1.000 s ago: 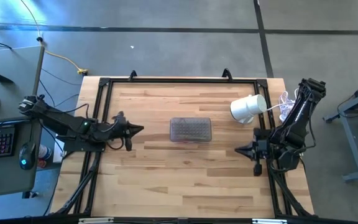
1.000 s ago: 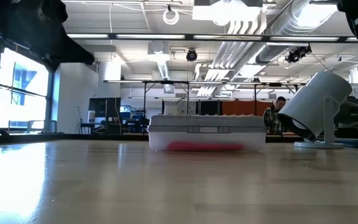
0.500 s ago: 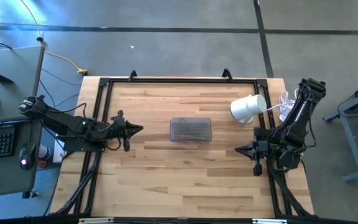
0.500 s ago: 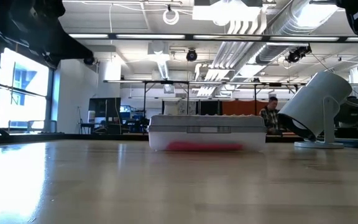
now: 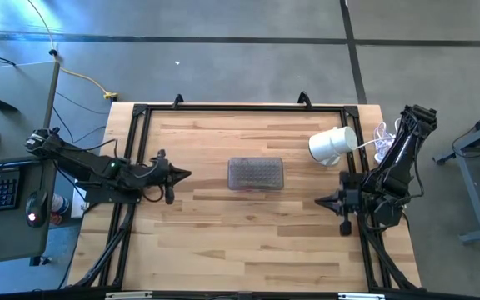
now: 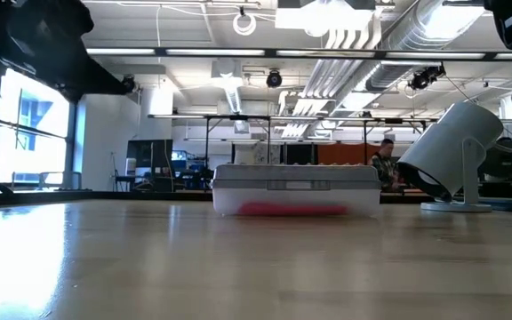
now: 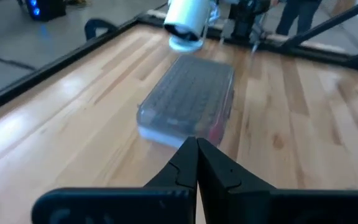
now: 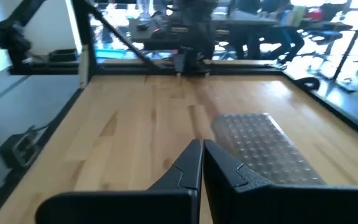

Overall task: Pick & place school supplies into a supply box
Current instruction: Return to Home Position

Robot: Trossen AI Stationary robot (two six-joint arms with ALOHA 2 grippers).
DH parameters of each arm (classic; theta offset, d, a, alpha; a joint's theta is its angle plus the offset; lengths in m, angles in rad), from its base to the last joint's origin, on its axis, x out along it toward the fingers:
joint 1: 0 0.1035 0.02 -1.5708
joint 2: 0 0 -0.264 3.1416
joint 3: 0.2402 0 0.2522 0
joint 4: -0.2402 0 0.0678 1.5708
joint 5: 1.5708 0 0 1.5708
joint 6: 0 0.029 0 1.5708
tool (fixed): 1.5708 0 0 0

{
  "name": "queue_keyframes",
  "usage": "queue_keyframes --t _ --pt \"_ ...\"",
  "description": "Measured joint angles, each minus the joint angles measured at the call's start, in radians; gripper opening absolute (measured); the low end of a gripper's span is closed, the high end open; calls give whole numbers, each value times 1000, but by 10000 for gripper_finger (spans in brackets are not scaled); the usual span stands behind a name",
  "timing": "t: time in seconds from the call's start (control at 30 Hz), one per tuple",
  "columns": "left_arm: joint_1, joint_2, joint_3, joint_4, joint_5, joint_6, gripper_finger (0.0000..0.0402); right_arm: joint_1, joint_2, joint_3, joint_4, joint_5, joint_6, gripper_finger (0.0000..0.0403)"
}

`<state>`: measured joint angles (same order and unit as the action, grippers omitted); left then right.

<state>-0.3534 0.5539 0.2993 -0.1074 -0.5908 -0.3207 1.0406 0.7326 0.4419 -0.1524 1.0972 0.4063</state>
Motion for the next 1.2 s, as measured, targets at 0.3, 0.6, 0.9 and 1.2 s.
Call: queue_keyframes --t 0.3,0.6,0.9,1.2 --pt "0 0 0 -151 53 -53 53 0 0 0 0 -199 -44 0" --pt "0 0 0 -158 74 -51 59 0 0 0 132 -275 -91 0" --pt "0 0 0 -158 89 -51 58 0 0 0 170 -329 -146 0" --pt "0 0 0 -158 92 -51 58 0 0 0 170 -400 -146 0"
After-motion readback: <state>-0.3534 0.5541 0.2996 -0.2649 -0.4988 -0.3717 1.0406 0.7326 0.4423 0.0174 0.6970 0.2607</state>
